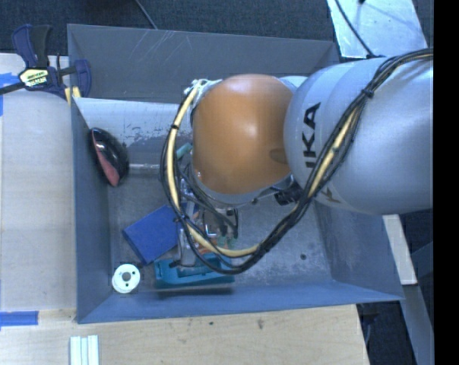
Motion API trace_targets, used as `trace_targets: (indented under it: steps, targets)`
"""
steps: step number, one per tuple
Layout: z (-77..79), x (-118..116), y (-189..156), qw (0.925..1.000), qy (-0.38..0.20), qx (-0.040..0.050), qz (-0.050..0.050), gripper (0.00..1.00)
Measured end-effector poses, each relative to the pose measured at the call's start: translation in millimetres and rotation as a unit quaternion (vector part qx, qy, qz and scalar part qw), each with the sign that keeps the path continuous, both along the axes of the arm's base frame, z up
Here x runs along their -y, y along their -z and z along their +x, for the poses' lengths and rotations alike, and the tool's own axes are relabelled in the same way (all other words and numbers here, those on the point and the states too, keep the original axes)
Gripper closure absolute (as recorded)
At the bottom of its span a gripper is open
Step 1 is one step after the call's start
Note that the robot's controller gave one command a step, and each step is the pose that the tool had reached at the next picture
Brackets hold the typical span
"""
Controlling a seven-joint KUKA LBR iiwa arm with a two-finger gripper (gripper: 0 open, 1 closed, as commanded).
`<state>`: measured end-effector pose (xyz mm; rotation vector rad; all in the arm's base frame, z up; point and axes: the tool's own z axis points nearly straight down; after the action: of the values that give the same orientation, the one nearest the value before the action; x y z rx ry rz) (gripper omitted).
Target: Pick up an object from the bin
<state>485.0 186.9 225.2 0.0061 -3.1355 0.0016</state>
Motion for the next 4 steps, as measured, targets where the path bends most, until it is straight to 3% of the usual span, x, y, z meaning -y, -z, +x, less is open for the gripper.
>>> trace_targets:
  steps: [1,2,3,4]
  targets:
    - [1.9,1,-5,1.0000,0.002,0.0043,0.001,0.00]
    - [30.3,-2,16,0.9997,0.025,0.0058,0.001,0.00]
    - [67.5,22,16,0.9987,0.051,0.0053,0.001,0.00]
    - [55.3,57,54,0.9994,0.034,0.0058,0.001,0.00]
